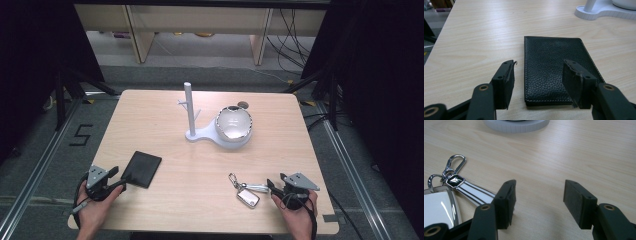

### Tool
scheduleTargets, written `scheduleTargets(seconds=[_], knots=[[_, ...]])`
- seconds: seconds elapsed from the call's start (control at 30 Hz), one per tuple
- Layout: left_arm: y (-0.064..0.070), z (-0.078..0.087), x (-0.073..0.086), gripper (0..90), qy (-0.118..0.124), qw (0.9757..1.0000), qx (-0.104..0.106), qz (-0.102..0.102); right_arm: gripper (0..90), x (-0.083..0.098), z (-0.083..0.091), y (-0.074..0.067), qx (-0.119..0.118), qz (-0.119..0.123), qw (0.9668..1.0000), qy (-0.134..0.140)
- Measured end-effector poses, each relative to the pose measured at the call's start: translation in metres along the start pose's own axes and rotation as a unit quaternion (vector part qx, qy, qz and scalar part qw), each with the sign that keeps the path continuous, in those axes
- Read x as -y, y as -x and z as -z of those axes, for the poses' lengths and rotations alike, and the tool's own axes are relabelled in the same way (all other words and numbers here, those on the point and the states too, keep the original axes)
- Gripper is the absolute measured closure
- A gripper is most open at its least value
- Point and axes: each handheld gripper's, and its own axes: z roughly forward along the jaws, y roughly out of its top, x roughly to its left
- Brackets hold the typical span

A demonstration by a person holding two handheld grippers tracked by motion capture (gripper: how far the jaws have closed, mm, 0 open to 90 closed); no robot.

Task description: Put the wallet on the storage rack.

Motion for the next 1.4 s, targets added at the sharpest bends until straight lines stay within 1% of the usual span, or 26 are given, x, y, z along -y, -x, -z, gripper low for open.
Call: scheduleTargets(seconds=[0.03, 0.07, 0.17, 0.23, 0.27, 0.3, 0.33, 0.43, 0.57, 0.63, 0.67, 0.73, 0.83, 0.87, 0.9, 0.97, 1.1, 1.13, 1.17, 1.2, 1.23, 1.27, 1.3, 1.33, 1.37, 1.4], knots=[[0.000, 0.001, 0.000, 42.7, 0.000, 1.0000, -0.005, 0.003, 44.4, 0.001, 0.000, -0.001, 0.003, -0.010, 0.9999, 0.001], [-0.001, 0.001, 0.000, 42.6, 0.005, 0.9999, -0.005, 0.008, 44.5, 0.001, 0.000, -0.001, 0.002, -0.010, 0.9999, 0.001], [-0.002, 0.002, 0.000, 42.4, 0.007, 0.9999, -0.006, 0.011, 44.5, 0.000, 0.000, -0.001, 0.001, -0.011, 0.9999, 0.000], [-0.003, 0.002, 0.000, 42.0, 0.005, 0.9998, -0.006, 0.019, 44.5, 0.000, 0.000, -0.001, 0.003, -0.011, 0.9999, 0.001], [-0.003, 0.002, 0.000, 41.6, 0.006, 0.9997, -0.004, 0.022, 44.6, 0.000, 0.001, -0.005, 0.007, -0.028, 0.9995, -0.009], [-0.004, 0.002, 0.001, 41.6, 0.008, 0.9997, 0.001, 0.023, 44.6, 0.000, 0.001, -0.005, 0.007, -0.028, 0.9995, -0.009], [-0.004, 0.003, 0.001, 41.3, 0.009, 0.9996, 0.003, 0.026, 44.6, 0.000, -0.001, -0.001, 0.004, -0.003, 1.0000, -0.003], [-0.006, 0.003, 0.001, 41.0, 0.005, 0.9993, 0.008, 0.035, 44.4, 0.000, 0.000, -0.002, 0.008, 0.002, 1.0000, -0.006], [-0.009, 0.002, 0.001, 40.7, 0.004, 0.9989, 0.014, 0.046, 44.9, -0.001, -0.001, -0.002, 0.008, -0.001, 0.9999, -0.010], [-0.011, 0.003, 0.000, 40.7, 0.013, 0.9986, 0.012, 0.049, 45.3, 0.000, -0.001, -0.002, 0.008, -0.005, 0.9999, -0.004], [-0.012, 0.004, -0.002, 40.7, 0.010, 0.9988, 0.008, 0.048, 45.3, 0.000, -0.001, -0.002, 0.008, -0.005, 0.9999, -0.004], [-0.013, 0.003, -0.007, 40.0, 0.012, 0.9981, 0.019, 0.058, 45.5, 0.000, -0.001, -0.001, 0.005, -0.006, 1.0000, -0.003], [-0.013, 0.000, -0.017, 39.3, -0.008, 0.9984, 0.021, 0.053, 45.5, 0.000, -0.002, -0.002, 0.011, 0.000, 0.9999, -0.006], [-0.013, -0.003, -0.020, 39.1, -0.016, 0.9982, 0.023, 0.054, 45.5, 0.000, -0.002, -0.002, 0.008, 0.001, 0.9999, -0.006], [-0.013, -0.006, -0.023, 39.0, -0.031, 0.9978, 0.028, 0.052, 45.4, 0.000, -0.001, -0.002, 0.006, -0.003, 1.0000, -0.008], [-0.015, -0.013, -0.029, 39.0, -0.062, 0.9962, 0.034, 0.052, 45.4, 0.000, -0.001, -0.002, 0.005, -0.003, 1.0000, -0.007], [-0.017, -0.021, -0.041, 43.5, -0.105, 0.9917, 0.034, 0.066, 45.3, 0.000, -0.001, -0.001, 0.008, -0.003, 1.0000, -0.004], [-0.018, -0.023, -0.042, 43.5, -0.116, 0.9908, 0.030, 0.063, 45.3, 0.000, -0.001, -0.001, 0.008, -0.003, 1.0000, -0.004], [-0.020, -0.023, -0.044, 44.6, -0.136, 0.9884, 0.033, 0.060, 45.3, 0.000, -0.001, -0.001, 0.008, -0.003, 1.0000, -0.004], [-0.020, -0.024, -0.044, 47.5, -0.143, 0.9869, 0.033, 0.067, 45.4, 0.000, -0.001, -0.001, 0.011, 0.001, 0.9999, -0.003], [-0.021, -0.025, -0.044, 47.5, -0.150, 0.9853, 0.034, 0.073, 45.4, 0.000, -0.001, -0.001, 0.011, 0.001, 0.9999, -0.003], [-0.022, -0.026, -0.043, 49.8, -0.157, 0.9833, 0.036, 0.084, 45.4, 0.000, -0.001, -0.002, 0.009, -0.006, 0.9999, -0.005], [-0.022, -0.026, -0.041, 50.9, -0.161, 0.9823, 0.036, 0.089, 45.4, 0.000, -0.001, -0.002, 0.008, -0.008, 0.9999, -0.007], [-0.023, -0.027, -0.041, 50.9, -0.170, 0.9801, 0.041, 0.095, 45.4, 0.000, -0.001, -0.002, 0.008, -0.008, 0.9999, -0.007], [-0.024, -0.027, -0.040, 51.7, -0.178, 0.9787, 0.042, 0.092, 45.5, 0.000, -0.001, -0.002, 0.008, -0.008, 0.9999, -0.007], [-0.024, -0.028, -0.038, 52.2, -0.181, 0.9775, 0.041, 0.099, 45.5, 0.000, -0.001, -0.002, 0.006, -0.007, 0.9999, -0.008]])
